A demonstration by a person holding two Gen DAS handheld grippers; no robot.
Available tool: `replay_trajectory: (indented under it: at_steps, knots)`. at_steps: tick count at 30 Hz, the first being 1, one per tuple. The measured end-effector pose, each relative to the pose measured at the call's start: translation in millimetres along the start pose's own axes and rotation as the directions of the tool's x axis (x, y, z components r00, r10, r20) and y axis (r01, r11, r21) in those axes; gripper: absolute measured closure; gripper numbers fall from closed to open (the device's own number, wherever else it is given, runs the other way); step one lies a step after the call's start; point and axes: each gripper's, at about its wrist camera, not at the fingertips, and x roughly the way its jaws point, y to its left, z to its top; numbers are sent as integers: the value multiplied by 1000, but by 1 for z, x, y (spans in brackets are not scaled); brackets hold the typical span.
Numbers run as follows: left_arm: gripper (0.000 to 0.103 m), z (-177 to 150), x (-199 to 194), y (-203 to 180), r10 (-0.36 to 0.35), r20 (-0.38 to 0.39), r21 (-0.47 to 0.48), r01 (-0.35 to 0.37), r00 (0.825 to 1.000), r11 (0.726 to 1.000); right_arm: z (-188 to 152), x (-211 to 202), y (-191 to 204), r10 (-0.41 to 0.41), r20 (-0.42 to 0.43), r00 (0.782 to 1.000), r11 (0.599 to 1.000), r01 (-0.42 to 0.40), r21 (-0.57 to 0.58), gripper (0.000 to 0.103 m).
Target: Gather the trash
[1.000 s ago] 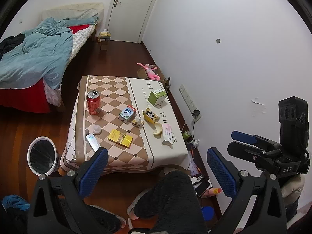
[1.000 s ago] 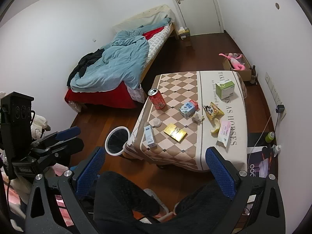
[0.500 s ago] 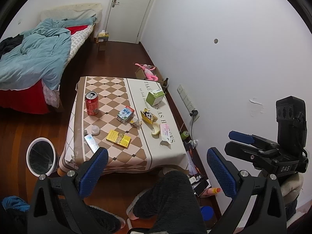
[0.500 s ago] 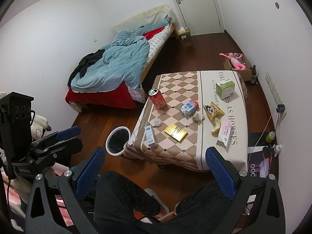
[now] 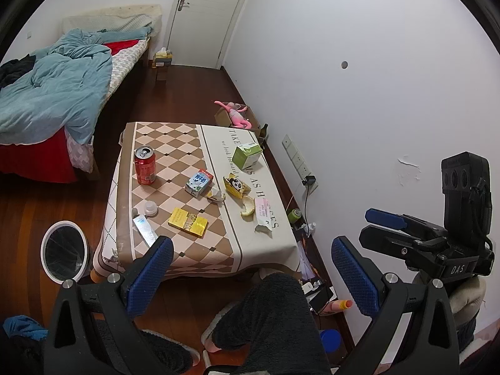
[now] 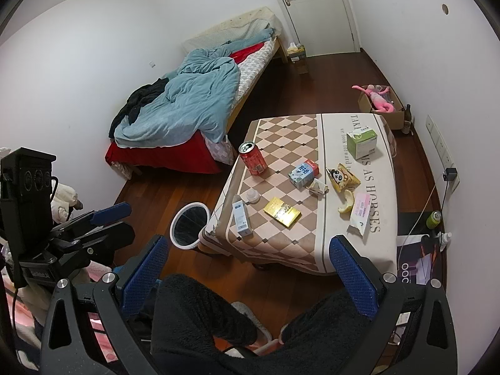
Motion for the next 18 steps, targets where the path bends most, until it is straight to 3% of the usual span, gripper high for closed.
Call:
replay_trajectory:
  at_steps: [18]
  knots:
    - [0,2,0,-1,-4,-3,2,4,1000,1000,0,0,1,2,1,1000,1000,-2,-1,0]
